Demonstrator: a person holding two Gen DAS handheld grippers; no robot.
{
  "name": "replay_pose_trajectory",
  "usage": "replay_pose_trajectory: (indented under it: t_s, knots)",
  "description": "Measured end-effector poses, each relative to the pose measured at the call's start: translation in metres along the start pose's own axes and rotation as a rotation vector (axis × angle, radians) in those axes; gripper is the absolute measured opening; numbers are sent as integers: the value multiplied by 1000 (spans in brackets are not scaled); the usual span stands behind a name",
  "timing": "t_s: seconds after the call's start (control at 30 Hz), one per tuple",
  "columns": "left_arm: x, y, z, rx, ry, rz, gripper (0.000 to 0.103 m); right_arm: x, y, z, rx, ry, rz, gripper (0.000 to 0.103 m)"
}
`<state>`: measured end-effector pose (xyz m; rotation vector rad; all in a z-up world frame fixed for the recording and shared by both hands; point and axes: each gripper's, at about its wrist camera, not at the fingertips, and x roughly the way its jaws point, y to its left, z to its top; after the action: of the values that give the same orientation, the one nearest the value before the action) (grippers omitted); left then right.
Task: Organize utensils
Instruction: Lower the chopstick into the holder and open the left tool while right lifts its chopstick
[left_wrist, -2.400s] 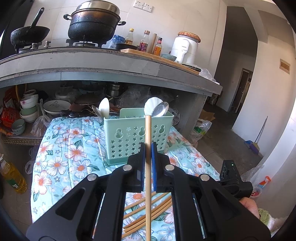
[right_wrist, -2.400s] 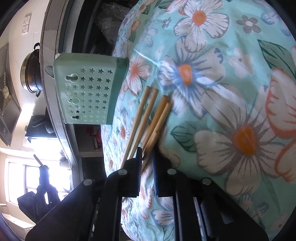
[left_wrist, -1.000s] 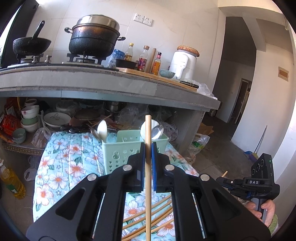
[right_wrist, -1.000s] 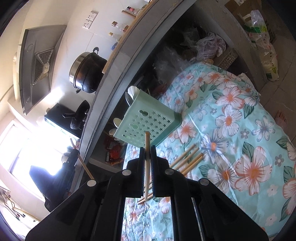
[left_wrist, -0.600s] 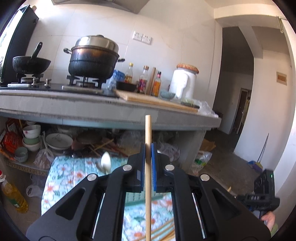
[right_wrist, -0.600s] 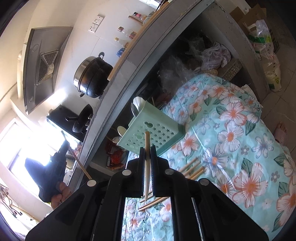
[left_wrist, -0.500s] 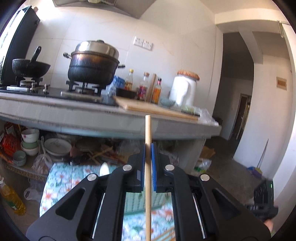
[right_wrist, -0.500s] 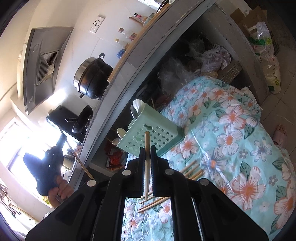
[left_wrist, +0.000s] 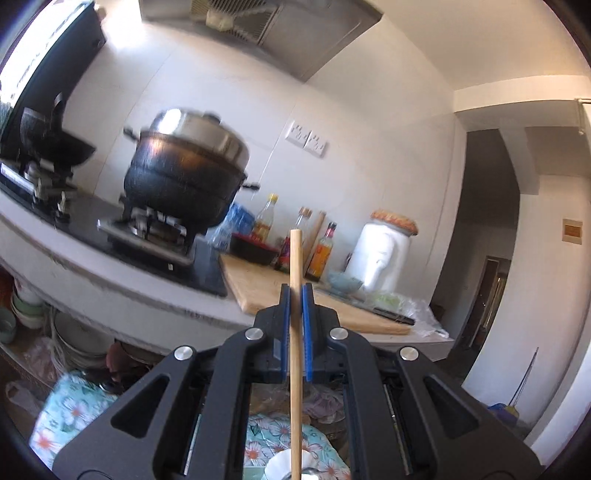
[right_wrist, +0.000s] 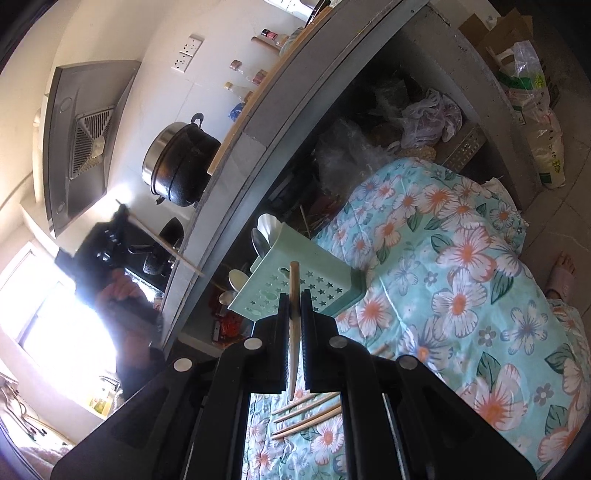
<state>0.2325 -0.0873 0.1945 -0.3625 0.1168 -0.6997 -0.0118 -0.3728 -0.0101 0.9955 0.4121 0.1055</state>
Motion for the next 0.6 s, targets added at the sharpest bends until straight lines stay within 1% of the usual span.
replay_pose_trajectory:
  t_s: [0.17, 0.27, 0.37, 0.43, 0.5, 0.6]
  knots:
    - [29, 22, -39, -10, 56, 47, 5, 0, 0, 4, -7, -1, -13, 6]
    - [36, 38, -58, -19, 89, 80, 5, 1, -2, 6, -14, -1, -17, 6]
    - [35, 51, -70, -35, 119, 106, 5, 4, -4, 8, -15, -1, -14, 6]
    - [30, 55, -73, -28, 107, 125, 5, 5, -3, 8, -18, -3, -15, 6]
    - [29, 59, -71, -30, 98, 124, 5, 6, -1, 8, -19, 1, -10, 6]
    - [27, 60, -57, -68, 54, 102, 5, 7, 4, 8, -28, 0, -8, 6]
